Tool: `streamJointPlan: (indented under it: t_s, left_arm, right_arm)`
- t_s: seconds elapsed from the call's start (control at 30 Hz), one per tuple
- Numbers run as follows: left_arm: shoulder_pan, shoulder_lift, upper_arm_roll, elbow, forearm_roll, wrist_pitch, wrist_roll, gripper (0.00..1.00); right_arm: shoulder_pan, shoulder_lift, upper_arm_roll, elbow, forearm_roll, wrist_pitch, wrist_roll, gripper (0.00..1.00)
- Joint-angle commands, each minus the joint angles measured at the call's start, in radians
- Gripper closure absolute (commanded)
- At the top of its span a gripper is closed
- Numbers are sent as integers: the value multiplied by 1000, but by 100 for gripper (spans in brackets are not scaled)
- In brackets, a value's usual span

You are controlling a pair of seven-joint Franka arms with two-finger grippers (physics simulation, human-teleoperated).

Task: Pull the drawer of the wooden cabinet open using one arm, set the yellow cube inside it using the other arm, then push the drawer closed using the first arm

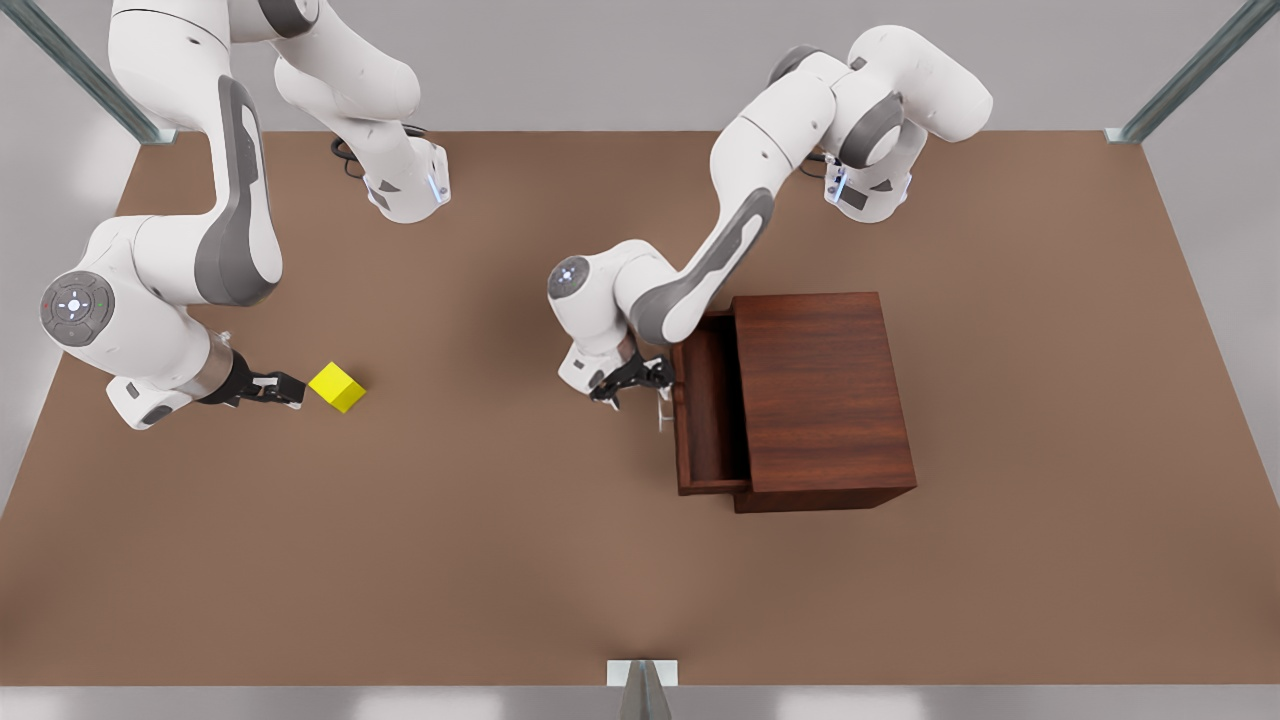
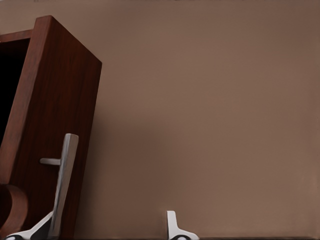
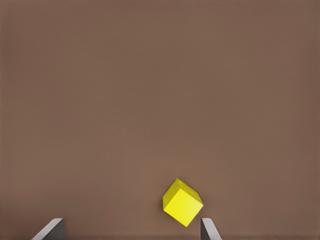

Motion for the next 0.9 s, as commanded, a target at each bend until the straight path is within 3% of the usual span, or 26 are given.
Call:
streamJointPlan:
  t_s: [0.0, 0.13, 0.2, 0.27, 0.33, 0.37, 0.4, 0.43, 0.53, 0.63, 0.87]
  left_arm:
    - [-3, -1, -10, 8, 0, 10, -105, 0]
    - [-4, -50, -38, 63, -2, -152, -87, 0]
    - [69, -268, -43, 63, -100, -402, 186, 0]
    - [319, -381, -41, 61, -190, -522, 611, 0]
    - [664, -394, -44, 40, -350, -558, 1137, 0]
    - [729, -588, -29, -315, -424, -259, 1139, 0]
    - [735, -730, -18, -494, -431, -127, 1147, 0]
    - [730, -679, -21, -379, -397, -179, 1131, 0]
    - [761, -661, -18, -347, -393, -210, 1119, 0]
    - [752, -653, -23, -328, -407, -213, 1116, 0]
    - [709, -644, -21, -327, -430, -216, 1116, 0]
  right_arm:
    - [0, -1, 0, 0, 1, 0, -1, 0]
    - [-1, -1, 0, 0, 2, -2, -1, 0]
    - [-8, 16, 0, -7, 4, -17, 55, 0]
    - [-14, 19, -9, -16, 15, -101, 399, 0]
    - [-28, -9, -7, -82, 15, -92, 392, 0]
    - [-28, -85, -9, -217, 16, 7, 390, 0]
    - [-38, -136, -9, -303, 18, 78, 390, 0]
    - [-60, -161, -10, -341, 19, 96, 372, 0]
    - [-87, -282, -7, -573, 67, 290, 301, 0]
    - [-170, -202, -18, -569, 67, 374, 223, 0]
    - [-179, -33, -14, -575, 113, 607, 329, 0]
